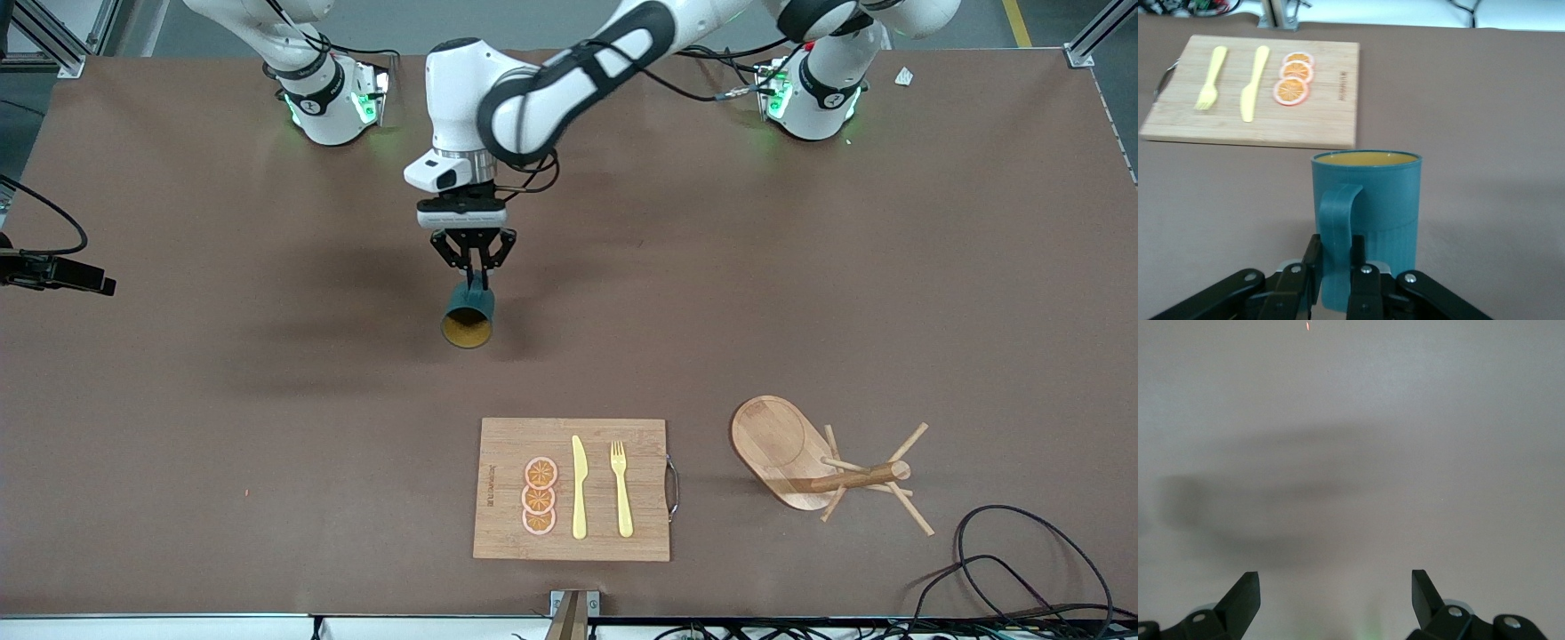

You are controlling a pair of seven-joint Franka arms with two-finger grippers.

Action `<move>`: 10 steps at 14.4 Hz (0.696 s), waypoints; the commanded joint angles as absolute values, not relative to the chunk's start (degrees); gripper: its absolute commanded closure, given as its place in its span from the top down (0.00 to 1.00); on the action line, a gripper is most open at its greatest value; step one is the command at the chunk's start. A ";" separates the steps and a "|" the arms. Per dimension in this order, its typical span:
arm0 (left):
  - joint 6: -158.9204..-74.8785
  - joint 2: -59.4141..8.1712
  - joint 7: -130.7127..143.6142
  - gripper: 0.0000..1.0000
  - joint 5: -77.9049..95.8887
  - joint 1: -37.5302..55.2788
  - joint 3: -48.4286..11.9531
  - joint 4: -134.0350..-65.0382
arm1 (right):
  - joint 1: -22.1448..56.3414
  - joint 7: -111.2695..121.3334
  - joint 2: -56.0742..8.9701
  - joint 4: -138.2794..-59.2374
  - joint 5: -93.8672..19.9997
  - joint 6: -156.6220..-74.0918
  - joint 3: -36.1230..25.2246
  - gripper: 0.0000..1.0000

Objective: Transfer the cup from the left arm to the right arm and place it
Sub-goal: 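Hold the cup with the left gripper while the right gripper approaches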

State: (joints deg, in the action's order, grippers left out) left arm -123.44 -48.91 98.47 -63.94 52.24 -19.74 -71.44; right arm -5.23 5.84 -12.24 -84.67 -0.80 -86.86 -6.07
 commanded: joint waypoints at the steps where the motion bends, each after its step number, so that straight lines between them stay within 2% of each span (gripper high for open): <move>1: -123.40 -54.21 108.95 0.03 -77.30 57.02 -17.50 -70.48 | -5.63 5.81 -13.36 -84.37 -0.79 -88.06 -5.45 1.00; 4: -123.31 -58.61 119.59 0.03 -86.55 65.62 -9.00 -70.49 | -4.14 3.79 -14.67 -85.08 -1.40 -89.38 -5.01 1.00; 6: -123.22 -60.72 122.42 0.03 -87.27 70.64 -3.98 -70.40 | -2.55 -3.30 -15.38 -86.83 -6.12 -90.17 -5.10 1.00; 8: -121.21 -62.57 124.00 0.04 -87.45 74.25 -1.85 -70.49 | -0.37 -10.25 -15.38 -90.86 -8.69 -93.84 -5.01 1.00; 9: -120.33 -62.67 125.67 0.09 -87.36 74.96 -1.93 -70.66 | 0.52 -11.50 -15.38 -92.71 -8.88 -95.61 -5.01 1.00; 10: -119.89 -62.67 127.34 0.34 -86.84 75.84 -2.11 -70.75 | 1.31 -12.56 -15.38 -94.55 -9.14 -97.19 -5.01 1.00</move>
